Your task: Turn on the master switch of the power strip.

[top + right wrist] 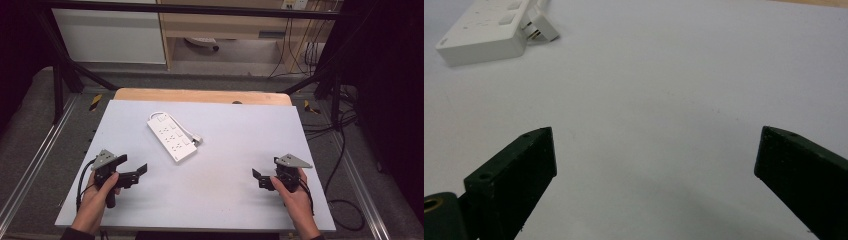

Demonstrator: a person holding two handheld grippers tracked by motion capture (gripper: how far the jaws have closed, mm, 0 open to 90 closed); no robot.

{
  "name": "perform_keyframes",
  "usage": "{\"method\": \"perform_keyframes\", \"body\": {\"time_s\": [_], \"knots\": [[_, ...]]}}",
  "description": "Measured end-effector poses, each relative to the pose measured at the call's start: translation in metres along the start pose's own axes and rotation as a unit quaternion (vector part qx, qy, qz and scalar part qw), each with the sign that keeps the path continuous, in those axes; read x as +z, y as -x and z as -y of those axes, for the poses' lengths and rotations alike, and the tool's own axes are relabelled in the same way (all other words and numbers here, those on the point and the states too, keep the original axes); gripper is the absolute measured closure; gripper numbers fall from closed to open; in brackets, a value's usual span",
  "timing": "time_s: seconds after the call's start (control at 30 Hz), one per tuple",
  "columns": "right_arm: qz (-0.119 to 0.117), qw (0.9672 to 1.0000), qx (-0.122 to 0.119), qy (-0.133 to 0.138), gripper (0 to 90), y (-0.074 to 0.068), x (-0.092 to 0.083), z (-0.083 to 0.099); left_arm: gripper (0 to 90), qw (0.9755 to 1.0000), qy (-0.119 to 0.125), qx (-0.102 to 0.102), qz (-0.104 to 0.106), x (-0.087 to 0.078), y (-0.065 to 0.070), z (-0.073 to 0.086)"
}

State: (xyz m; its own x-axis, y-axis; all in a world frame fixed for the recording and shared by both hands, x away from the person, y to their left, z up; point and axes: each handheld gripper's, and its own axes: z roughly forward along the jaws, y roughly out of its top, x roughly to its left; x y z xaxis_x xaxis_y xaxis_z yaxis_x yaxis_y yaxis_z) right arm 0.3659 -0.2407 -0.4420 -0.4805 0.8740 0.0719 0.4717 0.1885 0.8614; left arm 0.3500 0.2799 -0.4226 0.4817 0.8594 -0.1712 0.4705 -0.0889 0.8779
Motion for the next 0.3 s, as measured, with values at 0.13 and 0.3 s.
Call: {"method": "perform_keyframes", "body": {"time_s": [0.13, 0.3], "knots": [[0.008, 0.9999, 0.000, -0.007, 3.7, 0.001, 0.003, 0.002, 9.5, 1.0000, 0.000, 0.000, -0.003, -0.010, 0.001, 0.009], [0.035, 0.9985, -0.004, -0.043, 4.6, 0.005, 0.013, 0.007, 8.8, 0.9999, -0.006, -0.007, -0.007, -0.015, -0.001, 0.019]]}}
